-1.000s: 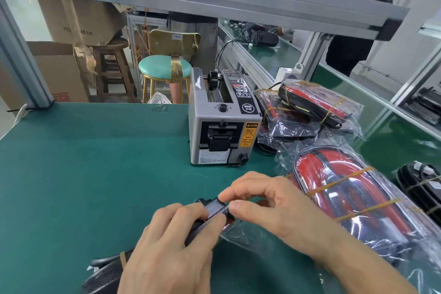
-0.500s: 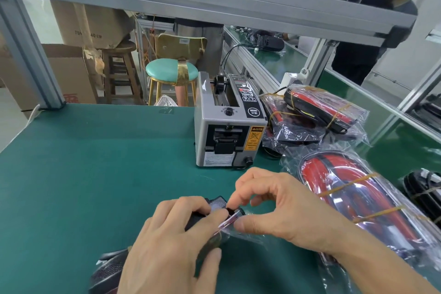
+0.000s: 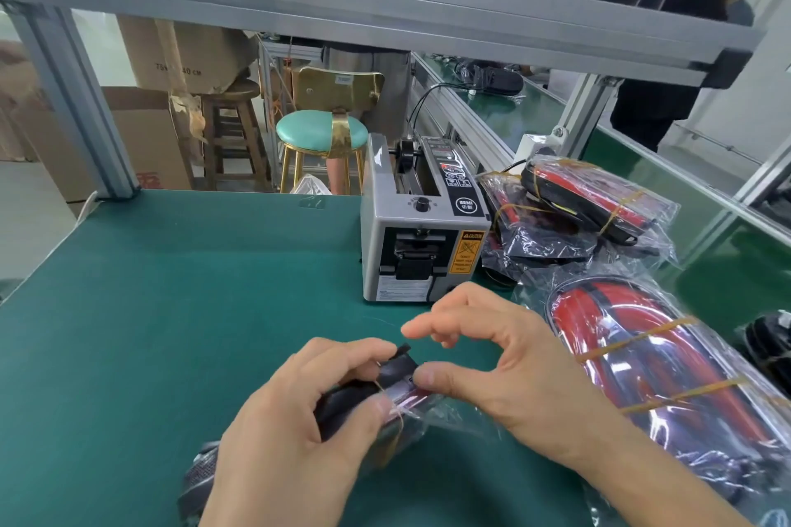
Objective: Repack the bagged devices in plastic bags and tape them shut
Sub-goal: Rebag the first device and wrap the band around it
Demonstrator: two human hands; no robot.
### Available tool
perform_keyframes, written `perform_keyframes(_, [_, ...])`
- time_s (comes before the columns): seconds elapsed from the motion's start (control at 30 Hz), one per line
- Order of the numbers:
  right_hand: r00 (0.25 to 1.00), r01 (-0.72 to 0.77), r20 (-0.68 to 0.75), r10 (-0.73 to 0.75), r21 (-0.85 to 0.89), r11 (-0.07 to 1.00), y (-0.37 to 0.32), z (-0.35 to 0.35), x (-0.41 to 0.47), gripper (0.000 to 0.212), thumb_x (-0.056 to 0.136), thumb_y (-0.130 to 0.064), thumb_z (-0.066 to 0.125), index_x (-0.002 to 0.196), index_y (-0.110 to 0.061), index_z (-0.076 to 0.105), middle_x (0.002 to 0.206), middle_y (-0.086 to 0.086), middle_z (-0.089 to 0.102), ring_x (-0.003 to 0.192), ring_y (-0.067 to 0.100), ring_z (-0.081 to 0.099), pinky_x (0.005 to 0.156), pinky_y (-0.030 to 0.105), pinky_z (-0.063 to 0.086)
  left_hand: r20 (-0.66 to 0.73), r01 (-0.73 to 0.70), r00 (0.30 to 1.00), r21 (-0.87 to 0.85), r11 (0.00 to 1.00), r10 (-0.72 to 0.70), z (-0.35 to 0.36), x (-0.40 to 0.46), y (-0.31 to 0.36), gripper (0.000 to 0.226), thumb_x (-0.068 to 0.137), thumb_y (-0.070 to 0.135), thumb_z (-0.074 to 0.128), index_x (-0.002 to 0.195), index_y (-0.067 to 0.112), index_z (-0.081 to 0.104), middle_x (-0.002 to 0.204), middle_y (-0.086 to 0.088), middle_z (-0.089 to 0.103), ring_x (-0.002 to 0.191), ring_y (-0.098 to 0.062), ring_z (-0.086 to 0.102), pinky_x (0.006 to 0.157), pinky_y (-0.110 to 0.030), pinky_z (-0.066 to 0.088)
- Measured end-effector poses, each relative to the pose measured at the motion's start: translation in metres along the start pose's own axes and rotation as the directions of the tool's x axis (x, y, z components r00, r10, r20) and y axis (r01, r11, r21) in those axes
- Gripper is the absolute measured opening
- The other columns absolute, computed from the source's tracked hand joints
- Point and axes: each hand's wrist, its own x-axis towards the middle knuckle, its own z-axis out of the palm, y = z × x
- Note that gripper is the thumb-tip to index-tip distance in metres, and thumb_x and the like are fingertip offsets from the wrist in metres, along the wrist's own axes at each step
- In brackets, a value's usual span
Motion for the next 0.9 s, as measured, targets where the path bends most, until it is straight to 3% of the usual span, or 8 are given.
perform_keyframes(0.13, [0.998,0.047,-0.037,-0.052,-0.113,0.992,-0.003,0.004,0.003,0.013,0.076,-0.041,0.071,0.089,-0.039,0.072,0.085,-0.015,0.054,0.088,0.013,0.055,0.086,0.03,0.041,0.01,0.025,1.0,-0.01,1.0,-0.025,-0.001,0.001,0.0,0.044,0.059,0.036,0.06,0.096,0.061,0.056,0.087,0.028,0.064,0.076,0.012,0.055,0.07,-0.004,0.038])
perform_keyframes(0.3, [0.998,0.019,0.061,-0.017,-0.039,0.999,-0.01,0.005,0.007,0.013,0.085,-0.029,0.07,0.072,-0.032,0.068,0.079,-0.013,0.057,0.081,0.005,0.055,0.081,0.02,0.04,-0.052,0.06,0.997,-0.031,0.998,-0.061,0.002,0.002,0.003,0.027,0.062,0.059,0.057,0.089,0.059,0.06,0.078,0.025,0.064,0.077,0.006,0.057,0.066,-0.011,0.041])
perform_keyframes(0.33, [0.996,-0.016,0.093,0.014,0.014,1.0,-0.012,0.004,0.007,0.017,0.086,-0.024,0.07,0.071,-0.031,0.067,0.076,-0.013,0.057,0.076,0.002,0.055,0.076,0.015,0.039,-0.067,0.073,0.995,-0.058,0.996,-0.077,0.003,0.002,0.003,0.017,0.07,0.05,0.066,0.086,0.056,0.062,0.073,0.024,0.065,0.07,0.006,0.057,0.063,-0.01,0.04])
perform_keyframes(0.43, [0.973,-0.168,0.18,0.145,0.12,0.978,-0.015,0.004,0.009,0.017,0.087,-0.02,0.069,0.07,-0.026,0.068,0.07,-0.017,0.059,0.065,-0.005,0.051,0.067,0.008,0.039,-0.092,0.084,0.992,-0.067,0.994,-0.09,0.006,0.002,-0.001,0.029,0.078,0.02,0.072,0.081,0.049,0.066,0.063,0.021,0.063,0.05,0.007,0.049,0.054,-0.007,0.037])
perform_keyframes(0.57, [0.919,-0.381,0.218,0.329,0.273,0.883,-0.019,-0.003,0.011,0.017,0.086,-0.025,0.066,0.071,-0.018,0.07,0.068,-0.014,0.064,0.069,-0.005,0.058,0.072,0.005,0.042,-0.159,0.104,0.981,-0.046,0.994,-0.11,0.005,0.005,0.0,0.032,0.078,0.019,0.071,0.082,0.05,0.064,0.066,0.024,0.064,0.066,0.006,0.057,0.063,-0.007,0.039])
perform_keyframes(0.63, [0.886,-0.454,0.23,0.402,0.261,0.852,-0.019,-0.011,0.011,0.02,0.085,-0.03,0.065,0.069,-0.019,0.069,0.067,-0.017,0.064,0.071,-0.01,0.058,0.078,0.013,0.039,-0.148,0.116,0.981,-0.051,0.992,-0.122,0.005,0.004,0.004,0.022,0.073,0.038,0.074,0.085,0.053,0.061,0.07,0.025,0.064,0.075,0.005,0.059,0.065,-0.011,0.039])
perform_keyframes(0.73, [0.855,-0.508,0.244,0.457,0.22,0.833,-0.018,-0.021,0.011,0.019,0.083,-0.031,0.067,0.066,-0.022,0.07,0.071,-0.018,0.067,0.073,-0.012,0.058,0.081,0.018,0.033,-0.058,0.06,0.997,0.162,0.985,-0.051,0.007,0.0,0.007,0.041,0.044,0.064,0.057,0.083,0.052,0.06,0.093,0.037,0.057,0.087,0.014,0.051,0.066,-0.011,0.035])
perform_keyframes(0.9, [0.812,-0.554,0.293,0.505,0.111,0.825,-0.016,-0.022,0.007,0.016,0.079,-0.03,0.073,0.069,-0.018,0.072,0.075,-0.008,0.069,0.077,-0.002,0.061,0.089,0.024,0.039,0.032,-0.067,0.998,0.347,0.935,0.059,0.009,-0.002,0.002,0.043,0.045,0.044,0.073,0.085,0.045,0.057,0.095,0.031,0.056,0.083,0.013,0.046,0.059,-0.011,0.032])
